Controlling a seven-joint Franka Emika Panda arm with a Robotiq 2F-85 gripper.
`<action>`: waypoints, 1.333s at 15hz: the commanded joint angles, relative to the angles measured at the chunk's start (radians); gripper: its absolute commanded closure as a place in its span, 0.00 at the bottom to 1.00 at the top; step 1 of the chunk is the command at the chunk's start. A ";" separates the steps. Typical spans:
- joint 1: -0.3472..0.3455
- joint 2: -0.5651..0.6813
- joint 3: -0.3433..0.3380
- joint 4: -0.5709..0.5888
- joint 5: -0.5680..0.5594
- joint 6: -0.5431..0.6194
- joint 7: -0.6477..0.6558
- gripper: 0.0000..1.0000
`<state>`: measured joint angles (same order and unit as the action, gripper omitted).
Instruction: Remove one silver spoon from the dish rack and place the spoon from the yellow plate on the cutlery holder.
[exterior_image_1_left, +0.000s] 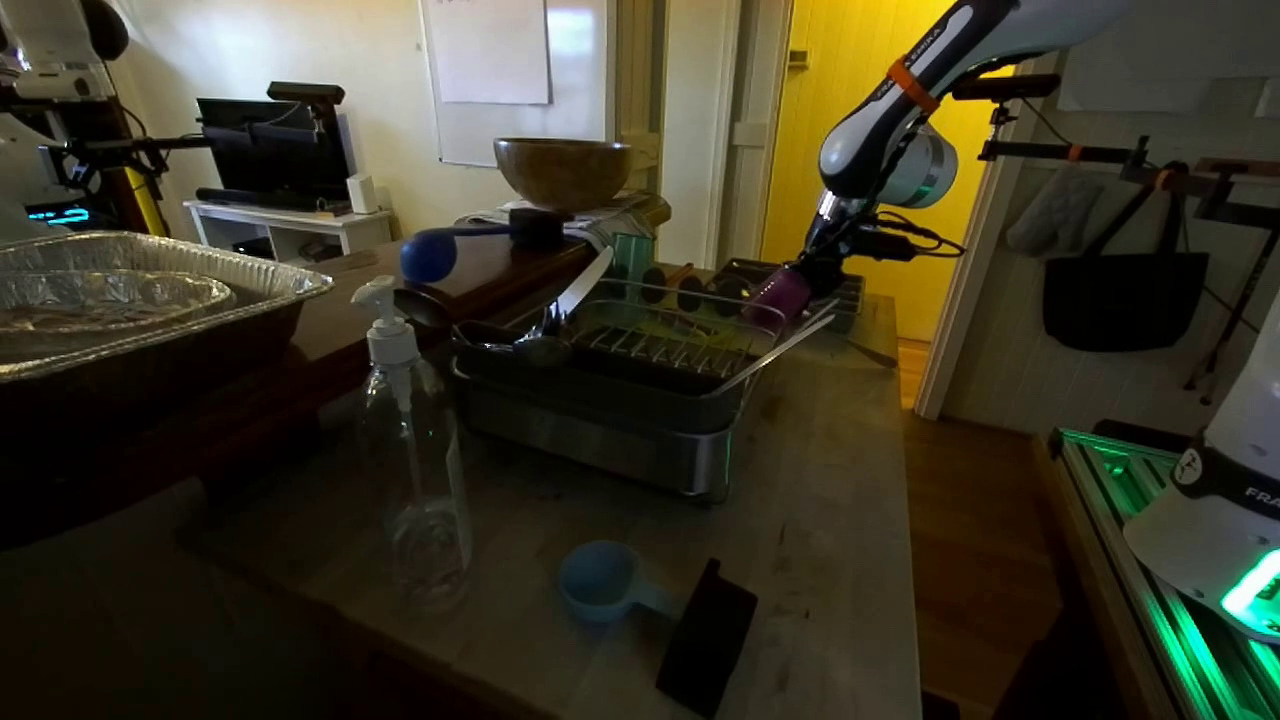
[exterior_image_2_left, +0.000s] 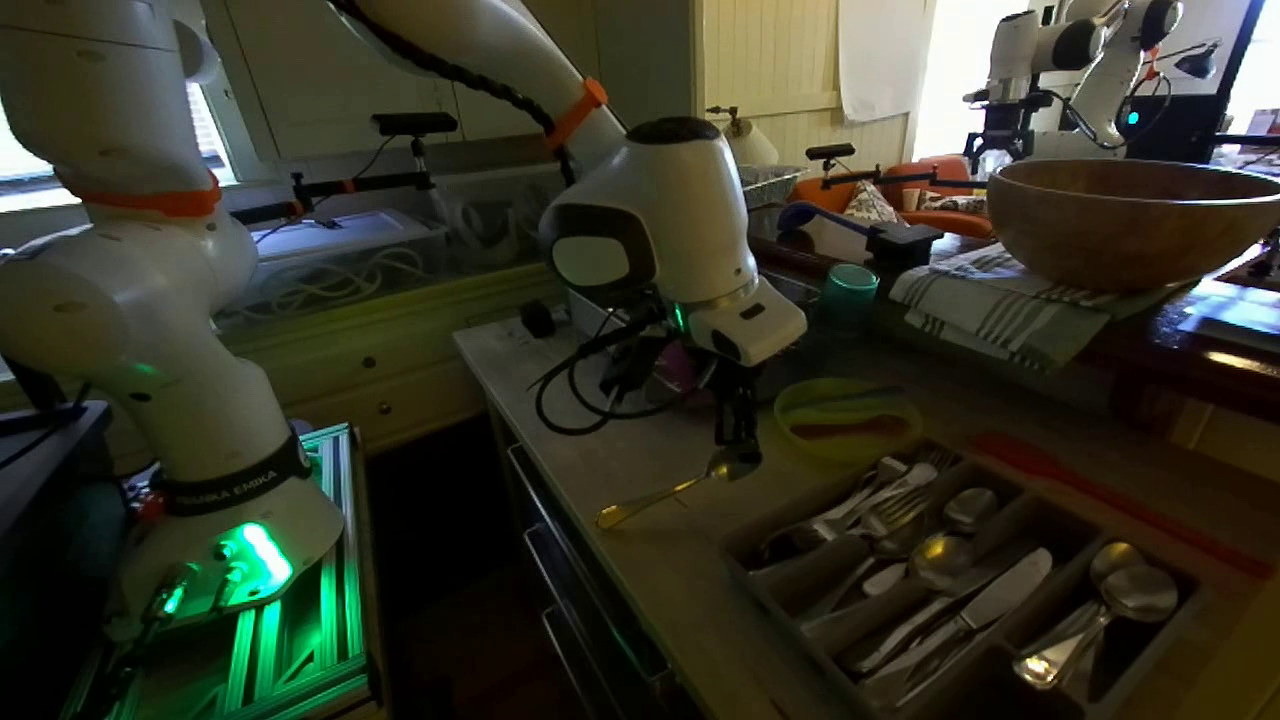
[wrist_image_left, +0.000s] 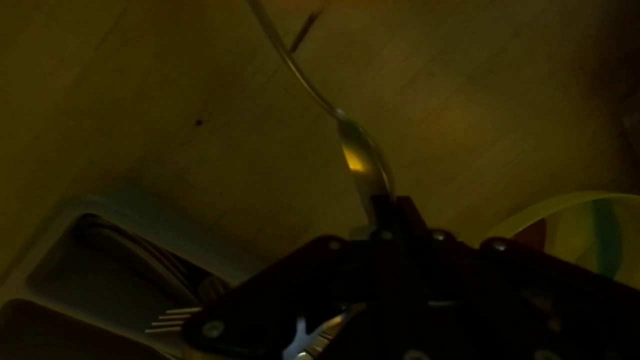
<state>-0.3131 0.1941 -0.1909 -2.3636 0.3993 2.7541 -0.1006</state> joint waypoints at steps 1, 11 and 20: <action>-0.010 0.075 0.019 0.036 0.051 0.045 -0.017 0.99; -0.036 0.172 0.033 0.124 0.036 0.046 0.015 0.71; -0.085 0.163 0.087 0.177 0.086 0.034 -0.013 0.03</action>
<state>-0.3632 0.3608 -0.1490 -2.2136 0.4332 2.7712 -0.0947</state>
